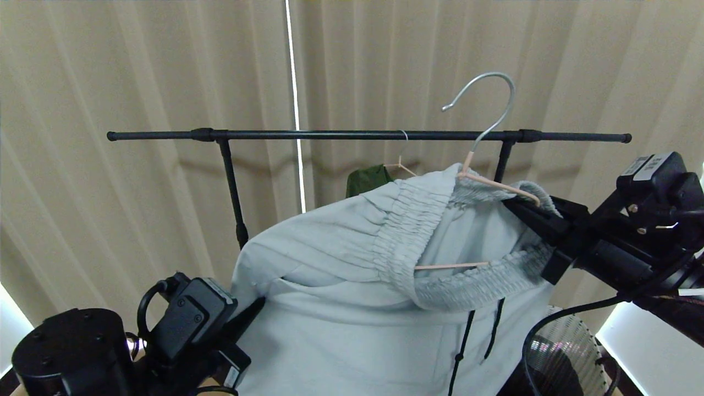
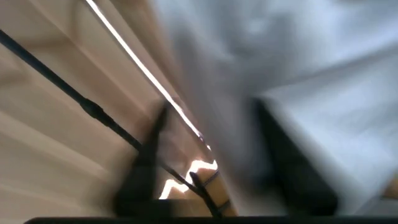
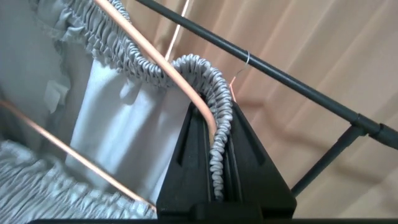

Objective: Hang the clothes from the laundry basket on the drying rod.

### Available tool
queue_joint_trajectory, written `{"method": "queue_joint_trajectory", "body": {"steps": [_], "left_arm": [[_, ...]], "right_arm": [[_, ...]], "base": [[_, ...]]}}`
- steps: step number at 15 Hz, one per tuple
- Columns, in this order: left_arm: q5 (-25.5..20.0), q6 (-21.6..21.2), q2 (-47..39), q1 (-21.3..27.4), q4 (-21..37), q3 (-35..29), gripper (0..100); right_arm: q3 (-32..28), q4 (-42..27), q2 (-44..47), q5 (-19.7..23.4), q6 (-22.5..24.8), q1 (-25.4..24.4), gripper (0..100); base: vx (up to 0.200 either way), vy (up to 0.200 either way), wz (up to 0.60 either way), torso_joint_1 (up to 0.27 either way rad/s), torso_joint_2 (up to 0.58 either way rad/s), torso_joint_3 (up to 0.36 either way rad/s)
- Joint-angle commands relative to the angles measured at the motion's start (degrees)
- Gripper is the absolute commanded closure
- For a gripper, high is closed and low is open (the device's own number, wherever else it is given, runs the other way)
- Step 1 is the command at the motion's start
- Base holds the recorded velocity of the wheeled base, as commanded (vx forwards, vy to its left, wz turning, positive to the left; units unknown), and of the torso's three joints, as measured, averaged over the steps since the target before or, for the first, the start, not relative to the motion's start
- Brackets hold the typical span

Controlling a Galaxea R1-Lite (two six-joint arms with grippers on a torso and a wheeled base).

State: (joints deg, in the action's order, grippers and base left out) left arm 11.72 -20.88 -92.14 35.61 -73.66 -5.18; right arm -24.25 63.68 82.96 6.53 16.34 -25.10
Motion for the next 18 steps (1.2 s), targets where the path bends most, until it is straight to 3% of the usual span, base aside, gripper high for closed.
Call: {"method": "queue_joint_trajectory", "body": {"steps": [1,4,8,9,13,15,18], "left_arm": [[0.0,0.0,-1.4,-5.4,-2.2,3.1,100],[0.0,-0.5,-1.3,-12.1,-4.1,5.2,100],[0.0,-0.5,-1.1,-13.7,-5.0,5.2,100],[0.0,-0.3,-1.0,-13.5,-5.3,5.2,0],[-0.5,1.7,-0.9,-7.7,-12.6,5.2,0],[-0.4,3.5,0.6,-4.2,-16.3,5.2,0],[-0.4,4.9,5.8,-4.2,-16.3,5.2,0]], "right_arm": [[1.0,-0.1,-1.2,-0.3,-1.6,0.2,100],[0.6,-0.1,-1.3,-0.5,-2.2,1.2,100],[0.6,-0.1,-1.5,-0.5,-2.2,1.3,100],[0.6,-0.1,-1.5,-0.5,-2.2,1.3,100],[0.9,-0.7,-1.3,-1.2,-2.1,1.6,100],[3.3,-0.8,-1.5,-5.6,-2.2,3.1,100],[9.4,-0.8,-3.4,-9.9,-2.2,3.9,100]], "base": [[0.000,0.000,0.00,0.000,0.00,0.000],[0.000,0.000,0.00,0.000,0.00,0.000],[0.000,0.000,0.00,0.000,0.00,0.000],[0.000,0.000,0.00,0.000,0.00,0.000],[0.000,0.000,0.00,0.000,0.00,0.000],[0.000,0.000,0.00,0.000,0.00,0.000],[0.000,0.000,0.00,0.000,0.00,0.000]]}}
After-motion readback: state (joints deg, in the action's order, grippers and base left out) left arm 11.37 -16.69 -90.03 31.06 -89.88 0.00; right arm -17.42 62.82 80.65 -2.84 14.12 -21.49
